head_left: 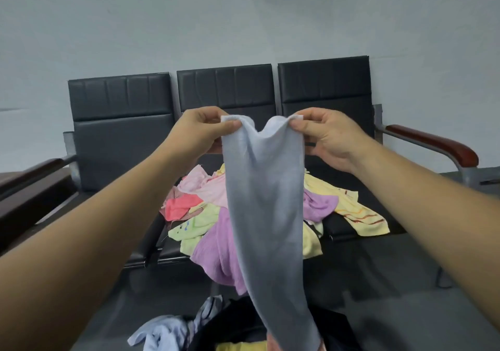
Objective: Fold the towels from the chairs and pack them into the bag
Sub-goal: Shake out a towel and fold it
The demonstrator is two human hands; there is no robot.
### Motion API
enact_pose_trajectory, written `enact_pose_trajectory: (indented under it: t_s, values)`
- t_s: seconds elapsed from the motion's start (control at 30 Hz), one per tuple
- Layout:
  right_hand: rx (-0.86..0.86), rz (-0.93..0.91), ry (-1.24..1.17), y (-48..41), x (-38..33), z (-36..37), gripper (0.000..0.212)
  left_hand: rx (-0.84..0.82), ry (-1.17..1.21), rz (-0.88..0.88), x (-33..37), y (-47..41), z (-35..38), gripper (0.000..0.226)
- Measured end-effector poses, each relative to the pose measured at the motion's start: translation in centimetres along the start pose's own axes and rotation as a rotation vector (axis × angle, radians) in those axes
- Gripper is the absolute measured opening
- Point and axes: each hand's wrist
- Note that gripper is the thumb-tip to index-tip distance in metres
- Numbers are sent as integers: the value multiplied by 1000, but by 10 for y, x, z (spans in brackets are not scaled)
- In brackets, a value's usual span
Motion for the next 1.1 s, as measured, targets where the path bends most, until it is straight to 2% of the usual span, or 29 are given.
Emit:
enact_pose_trajectory:
  t_s: [0.2,0.27,0.33,0.4,0.47,0.53,0.6,0.67,0.73,0.8,0.87,0.93,1.0,1.1]
  values:
    - [-237,11,45,6,20,42,9,-57,-33,-10,-13,4,20,21]
    - [-164,-8,98,6,22,50,9,-15,2,-17,-22,5,22,23]
    - [-25,-8,49,0,23,52,9,9,188,-63,-35,5,22,35]
    - [76,36,-121,-10,22,50,9,-70,334,-141,-54,5,18,60]
    - [133,78,-289,-19,20,46,11,-224,270,-258,-75,14,17,75]
    - [171,100,-358,-25,21,42,12,-351,118,-356,-98,28,18,61]
    - [190,121,-315,-28,26,38,11,-372,60,-427,-118,40,18,45]
    - [203,164,-196,-31,39,36,11,-330,127,-474,-129,48,19,38]
    - [215,240,-111,-33,58,34,10,-268,320,-498,-133,55,23,37]
    - [139,360,-148,-34,80,33,16,-215,548,-503,-131,58,30,33]
    - [-53,520,-272,-28,98,32,34,-185,728,-510,-128,59,34,31]
    - [-247,567,-347,-17,113,34,48,-160,880,-528,-126,57,35,37]
    - [-312,594,-420,-6,129,40,55,-105,985,-538,-128,55,35,42]
    - [-372,666,-495,7,155,44,59,-50,1020,-537,-132,50,33,41]
Point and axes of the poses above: each hand's wrist, its own y-axis away from the middle knuckle, its own z-axis out of the palm, x = y × z, and after that the axes turned 9 degrees about y, right-handed
